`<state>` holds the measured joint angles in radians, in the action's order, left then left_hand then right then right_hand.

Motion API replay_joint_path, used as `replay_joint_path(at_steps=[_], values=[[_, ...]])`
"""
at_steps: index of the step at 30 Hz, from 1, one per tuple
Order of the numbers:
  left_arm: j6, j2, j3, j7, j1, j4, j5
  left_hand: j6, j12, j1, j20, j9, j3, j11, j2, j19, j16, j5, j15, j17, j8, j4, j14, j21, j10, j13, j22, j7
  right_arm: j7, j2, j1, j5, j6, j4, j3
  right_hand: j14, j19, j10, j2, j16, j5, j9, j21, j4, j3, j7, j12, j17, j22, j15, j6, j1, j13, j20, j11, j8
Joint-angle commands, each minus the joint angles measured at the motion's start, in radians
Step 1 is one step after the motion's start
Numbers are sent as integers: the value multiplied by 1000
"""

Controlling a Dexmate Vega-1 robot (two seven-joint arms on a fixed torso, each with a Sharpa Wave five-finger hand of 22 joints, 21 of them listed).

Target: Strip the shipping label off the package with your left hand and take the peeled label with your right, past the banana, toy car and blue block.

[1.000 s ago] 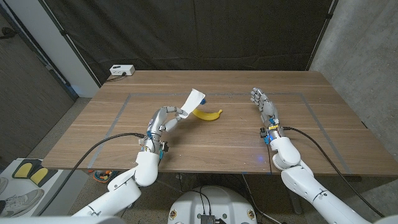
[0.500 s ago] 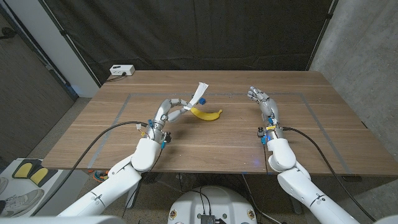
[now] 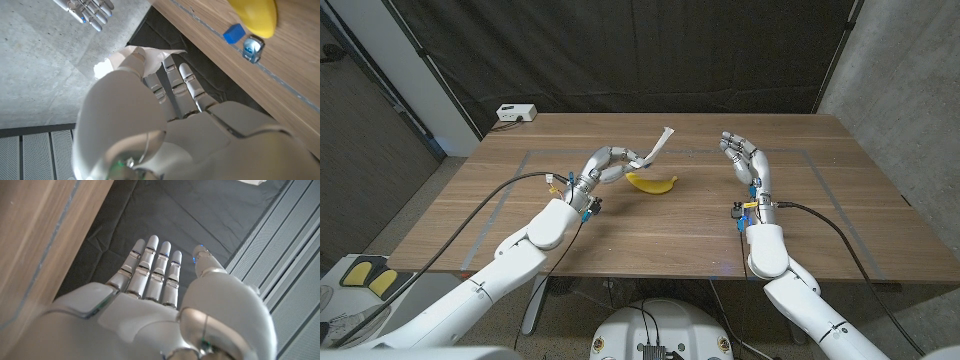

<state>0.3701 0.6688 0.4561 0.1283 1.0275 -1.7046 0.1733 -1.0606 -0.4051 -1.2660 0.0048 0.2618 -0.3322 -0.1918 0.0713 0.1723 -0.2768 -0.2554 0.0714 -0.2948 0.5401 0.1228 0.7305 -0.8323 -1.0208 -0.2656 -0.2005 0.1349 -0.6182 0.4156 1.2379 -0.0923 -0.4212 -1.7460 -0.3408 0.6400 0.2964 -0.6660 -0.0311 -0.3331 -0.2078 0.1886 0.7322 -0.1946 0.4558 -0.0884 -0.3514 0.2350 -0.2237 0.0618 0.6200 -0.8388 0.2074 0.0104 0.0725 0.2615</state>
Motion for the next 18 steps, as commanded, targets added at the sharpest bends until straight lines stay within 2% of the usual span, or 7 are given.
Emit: replay_joint_path(at_steps=[1, 2, 8, 12, 18], values=[[4, 5, 11, -235, -66, 48, 232, -2, -14, -14, 2, 1, 2, -2, 18, -3, -1, -6, 168, -11, 9, -1, 5, -9, -8, -165, -4, -31, -212, -27, 26, -270, 91, -60, -11, 20, 5, -6, 12, -4, -10, 2, 17, 3, 15, -28, 0, 1, -10, 137, 8, -41, 5, -7, 25, -4], [1, 5, 11, -245, -68, 50, 245, -5, -16, -17, 1, -1, 2, -2, 18, -1, -2, -5, 169, -13, 11, 0, 7, -11, -10, -167, -4, -34, -226, -26, 26, -290, 98, -61, -13, 24, 7, -6, 15, -5, -12, 2, 21, 3, 17, -37, 0, 1, -12, 145, 14, -52, 6, -9, 25, -3], [-9, 5, 16, -293, -89, 63, 283, -15, -30, -38, -7, -19, 7, 1, 14, 12, -14, 17, 170, -33, 13, 15, 30, -26, -33, -183, -7, -59, -323, -32, 26, -412, 178, -77, -38, 47, 15, -57, 31, -14, -15, 2, 47, 8, 22, -73, -14, 9, -22, 164, 62, -102, 10, -20, 62, 10], [-25, 10, 23, -348, -119, 74, 314, -26, -36, -49, -10, -30, 11, 4, 14, 21, -25, 37, 170, -48, 14, 20, 45, -38, -45, -190, -8, -75, -392, -30, 24, -509, 259, -94, -62, 68, 22, -93, 44, -34, -16, 2, 69, 9, 14, -101, -23, 30, -25, 171, 106, -156, 14, -37, 93, 20], [-55, 39, 30, -384, -156, 64, 297, -27, -41, -62, -2, -33, 12, 6, 19, 17, -37, 57, 169, -71, 15, 26, 56, -50, -58, -198, -10, -101, -462, -16, 15, -615, 376, -116, -99, 107, 21, -132, 51, -77, -15, 2, 94, 19, -8, -117, -31, 68, -26, 174, 133, -209, 20, -46, 107, 19]])
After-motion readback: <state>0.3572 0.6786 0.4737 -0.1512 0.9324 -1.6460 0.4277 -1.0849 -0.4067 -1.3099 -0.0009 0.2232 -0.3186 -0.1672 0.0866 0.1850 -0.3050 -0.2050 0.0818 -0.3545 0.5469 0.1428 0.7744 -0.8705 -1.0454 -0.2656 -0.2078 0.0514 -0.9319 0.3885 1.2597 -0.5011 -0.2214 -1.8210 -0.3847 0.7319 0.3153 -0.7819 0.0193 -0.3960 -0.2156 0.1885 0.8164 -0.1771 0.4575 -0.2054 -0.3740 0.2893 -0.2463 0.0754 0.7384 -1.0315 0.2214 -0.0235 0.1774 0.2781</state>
